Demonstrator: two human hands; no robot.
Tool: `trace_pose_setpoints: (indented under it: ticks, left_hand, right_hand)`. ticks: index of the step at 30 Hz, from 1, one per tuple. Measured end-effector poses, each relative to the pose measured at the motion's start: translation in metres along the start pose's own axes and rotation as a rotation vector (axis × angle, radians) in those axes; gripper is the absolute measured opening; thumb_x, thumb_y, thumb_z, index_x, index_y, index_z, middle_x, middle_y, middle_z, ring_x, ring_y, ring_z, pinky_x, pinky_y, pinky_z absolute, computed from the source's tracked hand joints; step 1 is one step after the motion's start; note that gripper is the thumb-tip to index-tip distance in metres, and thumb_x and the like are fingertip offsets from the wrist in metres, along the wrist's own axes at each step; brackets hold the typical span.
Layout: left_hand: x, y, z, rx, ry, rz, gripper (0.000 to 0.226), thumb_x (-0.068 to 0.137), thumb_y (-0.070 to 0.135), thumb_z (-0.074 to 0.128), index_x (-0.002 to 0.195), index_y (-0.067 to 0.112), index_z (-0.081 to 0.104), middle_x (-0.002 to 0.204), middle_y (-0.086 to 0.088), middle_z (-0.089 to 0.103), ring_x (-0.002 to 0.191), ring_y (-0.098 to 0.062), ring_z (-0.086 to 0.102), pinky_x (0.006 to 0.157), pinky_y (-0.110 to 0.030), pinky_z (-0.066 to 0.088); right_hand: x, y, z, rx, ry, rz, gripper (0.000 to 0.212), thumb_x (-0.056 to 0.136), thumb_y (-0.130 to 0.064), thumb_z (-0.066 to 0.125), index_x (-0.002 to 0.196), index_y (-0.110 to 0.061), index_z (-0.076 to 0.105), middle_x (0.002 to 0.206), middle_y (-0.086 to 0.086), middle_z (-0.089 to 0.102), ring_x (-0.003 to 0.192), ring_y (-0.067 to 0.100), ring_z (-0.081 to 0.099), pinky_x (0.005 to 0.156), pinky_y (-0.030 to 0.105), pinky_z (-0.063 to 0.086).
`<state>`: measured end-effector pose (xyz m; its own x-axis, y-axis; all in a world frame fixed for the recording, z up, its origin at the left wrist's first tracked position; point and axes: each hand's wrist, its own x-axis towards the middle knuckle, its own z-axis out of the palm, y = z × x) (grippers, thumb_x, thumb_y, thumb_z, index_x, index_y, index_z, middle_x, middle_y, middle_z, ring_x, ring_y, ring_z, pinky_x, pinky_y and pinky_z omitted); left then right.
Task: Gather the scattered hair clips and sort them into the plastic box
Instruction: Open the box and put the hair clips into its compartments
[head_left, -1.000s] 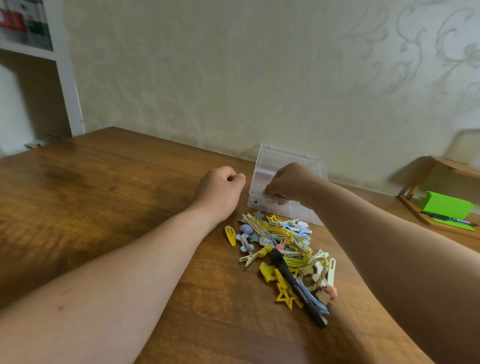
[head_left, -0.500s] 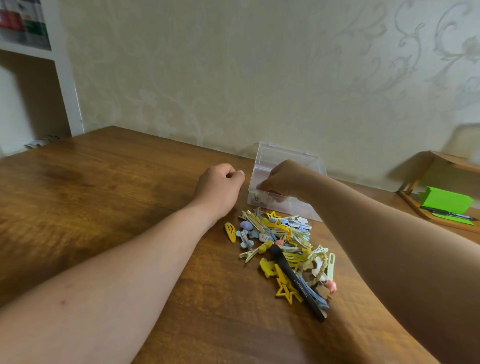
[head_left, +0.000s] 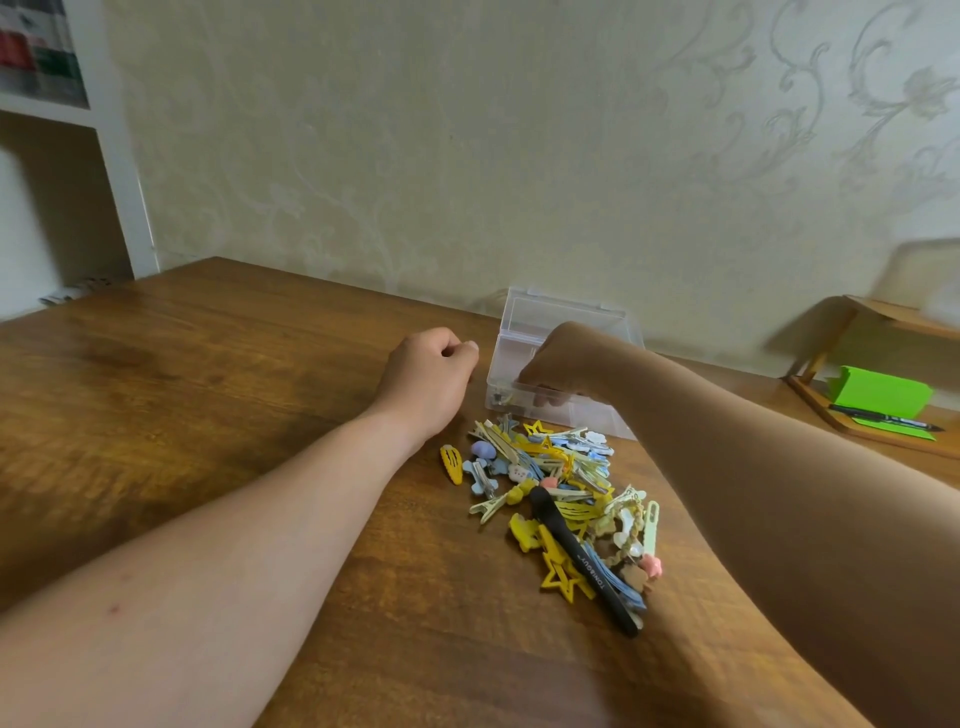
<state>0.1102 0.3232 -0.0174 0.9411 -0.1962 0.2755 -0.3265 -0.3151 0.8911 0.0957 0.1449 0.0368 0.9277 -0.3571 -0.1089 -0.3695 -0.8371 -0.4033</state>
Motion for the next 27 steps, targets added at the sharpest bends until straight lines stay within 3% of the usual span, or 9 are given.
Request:
trace_pose_setpoints:
  ticks: [2,6,8,11,13,16,21,25,27]
  left_hand:
    - [0.0,0.0,-0.001,-0.001,-0.004,-0.001,0.035,0.106,0.035,0.055,0.088,0.009,0.07,0.091,-0.015,0.074,0.091,-0.035,0.07,0.085,-0.053,0.059]
    - [0.0,0.0,-0.001,0.004,-0.002,-0.003,0.034,0.106,0.035,0.055,0.087,0.011,0.071,0.09,-0.013,0.074,0.09,-0.033,0.071,0.084,-0.052,0.059]
    - [0.0,0.001,-0.001,0.003,-0.003,-0.005,0.034,0.106,0.036,0.055,0.086,0.012,0.071,0.089,-0.012,0.074,0.089,-0.034,0.071,0.084,-0.052,0.059]
    - [-0.001,0.001,-0.002,0.008,-0.008,-0.001,0.034,0.107,0.036,0.055,0.086,0.013,0.07,0.089,-0.012,0.074,0.089,-0.034,0.071,0.084,-0.052,0.059]
    - [-0.002,0.001,-0.001,0.012,-0.012,0.001,0.035,0.106,0.035,0.055,0.086,0.012,0.07,0.089,-0.013,0.074,0.089,-0.034,0.071,0.084,-0.053,0.059]
    - [-0.001,0.001,0.0,0.006,-0.022,0.001,0.033,0.106,0.033,0.056,0.086,0.012,0.071,0.087,-0.008,0.075,0.087,-0.029,0.071,0.083,-0.047,0.058]
    - [-0.003,0.001,0.001,-0.012,-0.023,-0.005,0.032,0.107,0.031,0.057,0.089,0.009,0.071,0.088,-0.003,0.075,0.077,-0.017,0.068,0.076,-0.036,0.053]
    - [-0.002,0.0,0.001,-0.026,-0.007,-0.009,0.032,0.106,0.028,0.059,0.089,0.004,0.07,0.086,-0.005,0.075,0.072,-0.017,0.065,0.077,-0.036,0.053]
    - [-0.001,-0.001,0.001,-0.017,-0.011,-0.006,0.031,0.106,0.028,0.059,0.089,0.004,0.07,0.085,-0.004,0.075,0.073,-0.017,0.065,0.077,-0.036,0.053]
  right_hand:
    - [-0.001,0.0,-0.001,0.036,0.009,0.006,0.016,0.087,-0.018,0.077,0.09,-0.002,0.08,0.084,0.008,0.081,0.085,0.022,0.079,0.083,0.032,0.062]
    - [-0.015,0.003,-0.011,0.148,0.099,-0.027,0.015,0.089,-0.013,0.071,0.09,0.0,0.079,0.082,0.01,0.08,0.065,0.019,0.068,0.064,0.026,0.055]
    - [-0.032,0.008,-0.021,0.232,0.193,-0.093,0.015,0.093,-0.016,0.069,0.091,-0.005,0.08,0.079,0.004,0.079,0.066,0.02,0.066,0.055,0.026,0.052]
    - [-0.07,0.024,-0.03,0.404,0.374,-0.22,0.014,0.096,-0.022,0.067,0.091,-0.015,0.077,0.077,-0.003,0.078,0.075,0.031,0.071,0.064,0.041,0.059]
    - [-0.099,0.041,-0.029,0.457,0.416,-0.264,0.013,0.098,-0.025,0.067,0.093,-0.018,0.077,0.079,-0.004,0.077,0.07,0.016,0.07,0.059,0.034,0.054]
    - [-0.13,0.068,-0.017,0.412,0.316,-0.306,0.011,0.101,-0.028,0.068,0.097,-0.022,0.077,0.082,-0.006,0.077,0.065,0.0,0.066,0.055,0.011,0.046]
    - [-0.143,0.079,-0.011,0.291,0.14,-0.368,0.006,0.098,-0.028,0.074,0.094,-0.03,0.078,0.081,-0.015,0.076,0.067,-0.002,0.066,0.058,0.01,0.048]
    - [-0.147,0.074,-0.012,0.105,0.045,-0.428,0.004,0.096,-0.037,0.073,0.093,-0.035,0.075,0.084,-0.011,0.074,0.076,0.004,0.067,0.068,0.025,0.055]
    - [-0.148,0.077,-0.014,0.078,0.046,-0.419,0.003,0.096,-0.035,0.073,0.094,-0.036,0.075,0.085,-0.013,0.073,0.077,0.002,0.067,0.066,0.02,0.054]
